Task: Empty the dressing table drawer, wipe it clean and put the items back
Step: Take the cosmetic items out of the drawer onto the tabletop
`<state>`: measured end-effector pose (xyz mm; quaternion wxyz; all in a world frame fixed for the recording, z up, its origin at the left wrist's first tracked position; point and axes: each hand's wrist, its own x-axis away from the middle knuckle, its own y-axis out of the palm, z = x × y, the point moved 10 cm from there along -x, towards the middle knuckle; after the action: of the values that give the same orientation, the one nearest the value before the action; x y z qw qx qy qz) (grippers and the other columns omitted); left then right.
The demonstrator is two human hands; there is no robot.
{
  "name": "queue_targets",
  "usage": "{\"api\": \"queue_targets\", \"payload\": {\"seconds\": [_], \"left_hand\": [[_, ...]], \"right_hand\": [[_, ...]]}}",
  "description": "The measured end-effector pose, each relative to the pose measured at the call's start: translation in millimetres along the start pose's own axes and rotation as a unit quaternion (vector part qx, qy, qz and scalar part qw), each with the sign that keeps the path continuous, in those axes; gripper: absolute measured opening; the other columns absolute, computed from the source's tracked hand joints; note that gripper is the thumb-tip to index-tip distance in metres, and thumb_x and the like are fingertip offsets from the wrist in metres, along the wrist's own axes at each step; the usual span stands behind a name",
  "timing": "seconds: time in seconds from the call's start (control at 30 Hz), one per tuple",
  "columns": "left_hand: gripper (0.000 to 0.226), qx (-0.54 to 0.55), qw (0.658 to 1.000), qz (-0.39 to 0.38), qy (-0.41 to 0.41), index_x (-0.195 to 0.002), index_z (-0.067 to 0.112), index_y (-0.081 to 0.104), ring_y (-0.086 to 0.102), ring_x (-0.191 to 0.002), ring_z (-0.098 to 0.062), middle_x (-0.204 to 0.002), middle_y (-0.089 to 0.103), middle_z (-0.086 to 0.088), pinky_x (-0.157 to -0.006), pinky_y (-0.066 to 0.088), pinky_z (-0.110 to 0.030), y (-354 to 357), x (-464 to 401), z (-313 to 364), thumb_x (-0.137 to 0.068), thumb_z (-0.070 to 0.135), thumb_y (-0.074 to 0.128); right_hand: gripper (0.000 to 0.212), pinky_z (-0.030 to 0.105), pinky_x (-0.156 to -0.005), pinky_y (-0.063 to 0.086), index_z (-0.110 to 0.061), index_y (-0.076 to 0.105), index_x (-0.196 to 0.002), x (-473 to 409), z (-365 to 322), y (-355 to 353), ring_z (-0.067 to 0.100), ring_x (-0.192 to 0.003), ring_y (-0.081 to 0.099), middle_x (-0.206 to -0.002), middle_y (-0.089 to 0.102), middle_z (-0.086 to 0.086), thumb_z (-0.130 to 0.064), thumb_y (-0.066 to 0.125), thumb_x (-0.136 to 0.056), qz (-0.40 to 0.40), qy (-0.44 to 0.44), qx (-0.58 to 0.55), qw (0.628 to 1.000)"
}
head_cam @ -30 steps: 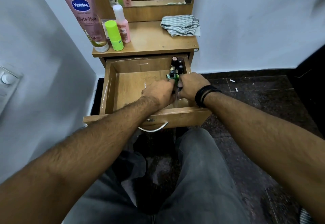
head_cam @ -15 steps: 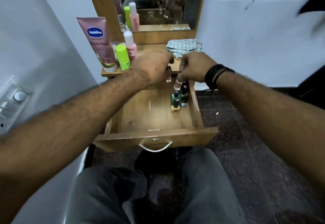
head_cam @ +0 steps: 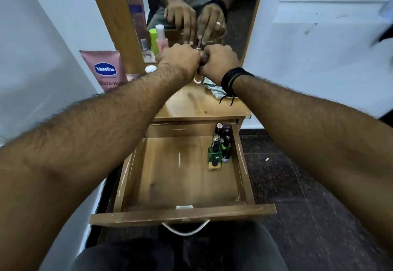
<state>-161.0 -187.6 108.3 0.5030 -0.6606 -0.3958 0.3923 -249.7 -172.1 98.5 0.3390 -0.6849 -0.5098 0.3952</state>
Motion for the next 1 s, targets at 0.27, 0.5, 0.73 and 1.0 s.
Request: {"api": "queue_targets", "payload": {"seconds": [0.27,0.5,0.73,1.0], "left_hand": [[0.02,0.014,1.0,0.0,-0.009,-0.11,0.013,0.067,0.059,-0.107,-0.041,-0.092,0.048,-0.007,-0.064,0.04,-0.049,25.5,-34.4,-13.9,-0.09,0.014,0.065],[0.019,0.036,0.999,0.023,0.006,-0.107,0.01,0.065,0.047,-0.079,-0.032,-0.079,0.041,-0.004,-0.057,0.04,-0.046,40.5,-47.0,-13.5,-0.091,0.02,0.067],[0.025,0.024,1.0,0.013,0.003,-0.118,0.014,0.064,0.058,-0.109,-0.041,-0.111,0.057,-0.014,-0.065,0.043,-0.054,36.3,-45.0,-15.5,-0.093,0.012,0.064],[0.026,0.014,1.0,0.016,0.017,-0.124,0.014,0.06,0.056,-0.113,-0.041,-0.119,0.057,-0.015,-0.067,0.042,-0.051,33.8,-37.9,-12.6,-0.098,0.016,0.06]], "right_hand": [[0.008,0.043,-0.085,0.057,-0.022,0.066,-0.095,-28.1,1.6,27.1,0.031,-0.099,0.066,-0.104,0.072,0.009,-0.021,0.066,-0.087,0.001,-0.013,0.056,0.998],[0.021,0.045,-0.088,0.056,-0.019,0.068,-0.109,-33.9,11.8,42.1,0.031,-0.103,0.065,-0.108,0.071,0.008,-0.029,0.065,-0.091,0.007,-0.006,0.041,0.999],[0.024,0.046,-0.089,0.055,-0.02,0.065,-0.114,-35.9,12.9,43.5,0.033,-0.106,0.064,-0.113,0.069,0.01,-0.031,0.064,-0.093,0.006,-0.015,0.055,0.998],[0.029,0.043,-0.089,0.056,-0.025,0.063,-0.12,-30.3,16.3,43.9,0.03,-0.107,0.063,-0.113,0.069,0.007,-0.03,0.065,-0.091,0.01,-0.013,0.059,0.998]]}}
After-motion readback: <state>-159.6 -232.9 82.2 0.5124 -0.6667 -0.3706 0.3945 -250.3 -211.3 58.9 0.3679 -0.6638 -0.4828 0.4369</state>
